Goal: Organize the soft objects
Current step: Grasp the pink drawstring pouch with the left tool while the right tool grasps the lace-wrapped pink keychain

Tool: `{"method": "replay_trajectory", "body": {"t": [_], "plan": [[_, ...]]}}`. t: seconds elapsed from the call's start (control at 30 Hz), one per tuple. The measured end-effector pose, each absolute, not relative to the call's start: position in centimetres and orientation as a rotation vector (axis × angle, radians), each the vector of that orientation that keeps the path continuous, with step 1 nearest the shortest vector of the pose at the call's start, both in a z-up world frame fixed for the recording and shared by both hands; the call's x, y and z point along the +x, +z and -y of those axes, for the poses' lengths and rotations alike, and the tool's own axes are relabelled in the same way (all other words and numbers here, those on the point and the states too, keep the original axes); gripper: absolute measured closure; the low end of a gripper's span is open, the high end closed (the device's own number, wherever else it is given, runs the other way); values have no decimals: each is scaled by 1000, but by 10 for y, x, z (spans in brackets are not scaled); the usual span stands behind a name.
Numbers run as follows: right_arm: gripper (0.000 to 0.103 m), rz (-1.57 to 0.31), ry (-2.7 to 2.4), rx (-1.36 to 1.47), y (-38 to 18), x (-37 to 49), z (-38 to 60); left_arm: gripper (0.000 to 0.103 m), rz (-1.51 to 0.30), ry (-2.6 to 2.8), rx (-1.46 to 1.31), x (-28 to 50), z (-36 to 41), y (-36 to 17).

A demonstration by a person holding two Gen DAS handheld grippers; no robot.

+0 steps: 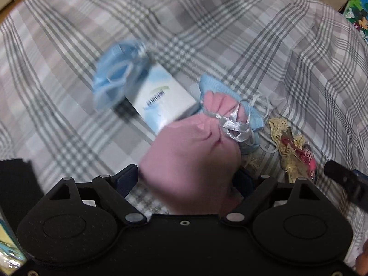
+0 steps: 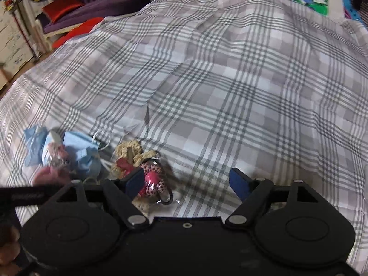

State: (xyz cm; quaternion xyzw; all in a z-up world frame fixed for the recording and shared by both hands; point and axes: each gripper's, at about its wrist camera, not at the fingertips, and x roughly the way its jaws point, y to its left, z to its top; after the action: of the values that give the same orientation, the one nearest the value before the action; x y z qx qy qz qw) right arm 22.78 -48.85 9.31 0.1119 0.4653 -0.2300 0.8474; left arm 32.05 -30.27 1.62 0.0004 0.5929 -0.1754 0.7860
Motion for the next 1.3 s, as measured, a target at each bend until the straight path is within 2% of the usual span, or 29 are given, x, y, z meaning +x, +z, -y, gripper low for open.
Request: {"method": "replay_trajectory", "body": {"t": [0.1,0.23,0.6,0.67,0.83,0.9,0.97,1.0,1.03,1.07,1.3], "plan": [[19,-986,-441,201,89,232,481,39,-1257,-394,-17,320,301,18],[14,-994,-412,161,82,244,470,46,-1249,-409,-18,323,294,30],[13,-1012,-342,89,67,261,440,46,-1250,-349,-26,322,255,62],[8,-1005,-317,79,70,261,435,46,-1251,-329,-25,319,247,68],[7,-1039,-336,18,60,272,429,46,-1262,-301,-9,302,228,79],[11,-1070,-369,27,50,277,435,46,-1262,-295,3,289,218,84],[35,-1097,-406,31,41,278,443,46,-1263,-290,16,274,206,89],[35,-1105,-408,44,38,278,447,46,-1261,-289,21,267,201,91],[47,-1090,-401,71,40,275,451,46,-1257,-290,30,259,196,93],[51,-1080,-402,84,44,273,454,46,-1252,-289,32,251,189,94],[51,-1090,-461,78,67,242,458,46,-1257,-264,50,201,147,95]]}}
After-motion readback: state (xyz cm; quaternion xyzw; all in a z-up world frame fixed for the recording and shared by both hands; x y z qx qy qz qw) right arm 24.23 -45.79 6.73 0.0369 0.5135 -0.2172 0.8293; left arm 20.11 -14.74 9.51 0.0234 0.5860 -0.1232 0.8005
